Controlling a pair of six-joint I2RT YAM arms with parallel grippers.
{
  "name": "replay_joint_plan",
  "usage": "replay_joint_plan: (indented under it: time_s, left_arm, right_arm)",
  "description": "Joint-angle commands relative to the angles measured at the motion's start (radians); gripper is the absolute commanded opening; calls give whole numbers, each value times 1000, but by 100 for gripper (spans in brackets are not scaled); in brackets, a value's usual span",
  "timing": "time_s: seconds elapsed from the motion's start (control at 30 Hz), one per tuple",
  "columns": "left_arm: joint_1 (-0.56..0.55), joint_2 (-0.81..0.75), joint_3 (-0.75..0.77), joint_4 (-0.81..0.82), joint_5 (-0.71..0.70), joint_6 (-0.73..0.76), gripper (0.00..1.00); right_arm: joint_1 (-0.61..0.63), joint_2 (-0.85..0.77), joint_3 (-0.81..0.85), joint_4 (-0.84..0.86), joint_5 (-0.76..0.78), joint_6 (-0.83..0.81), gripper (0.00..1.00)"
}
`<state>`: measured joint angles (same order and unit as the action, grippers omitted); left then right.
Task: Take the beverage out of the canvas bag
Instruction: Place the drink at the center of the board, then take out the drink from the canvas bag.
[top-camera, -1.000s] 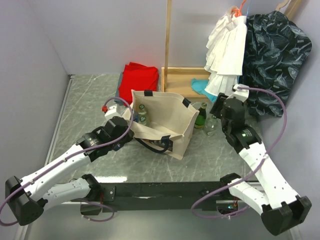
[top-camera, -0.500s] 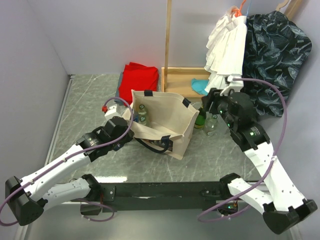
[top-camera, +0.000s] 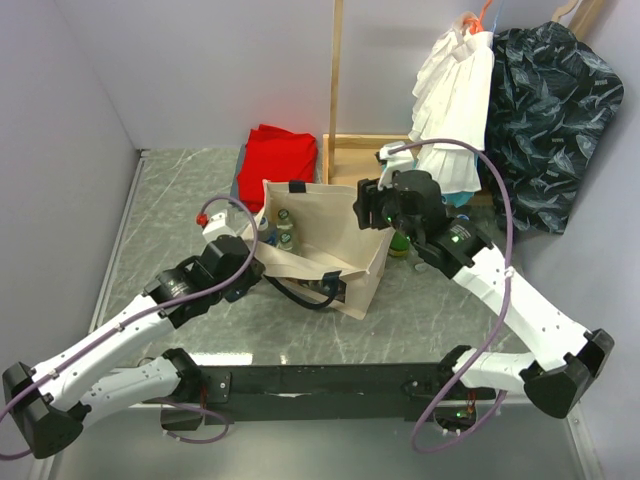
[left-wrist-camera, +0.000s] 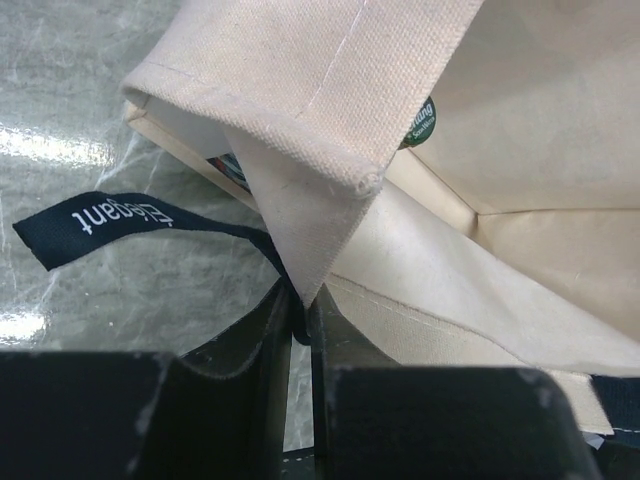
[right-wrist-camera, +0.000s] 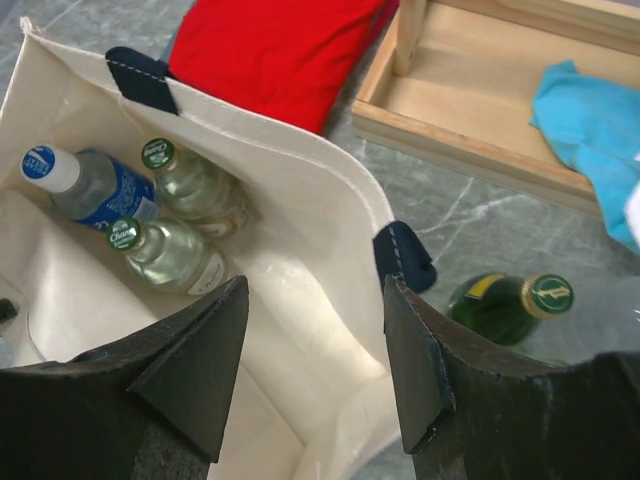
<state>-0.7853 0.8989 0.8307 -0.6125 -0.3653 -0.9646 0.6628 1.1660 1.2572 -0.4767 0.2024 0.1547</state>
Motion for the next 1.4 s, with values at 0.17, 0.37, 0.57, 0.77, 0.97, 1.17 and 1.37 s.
replay_joint_plan:
  time_s: [0.17,0.37,0.57,0.77,0.97,1.17,1.37]
  left_arm:
    - [-9,-35,-10,-23,11,-16,15]
    - [-9,-12,7,-24,6,-2,15]
    - [-9,-3,1,2,12,6,14]
    - [-11,-25,-5,3,8,9,15]
    - [-11,-34,-2,-15,-3,1,15]
    - [-11,-46,-2,-26,-9,-6,15]
    - [-11,-49,-2,-26,-15,-11,16]
  right_arm:
    - [84,64,31,46,-5,5,64]
    - [116,77,10,46,2,19,64]
    - [144,110,14,49,-9,39,65]
    - [185,221,108,-8,54,36,65]
    - [218,308,194,-27,69,25,65]
    - [225,356,254,-31,51,14,65]
    - [242,442,337,-86,22,-1,65]
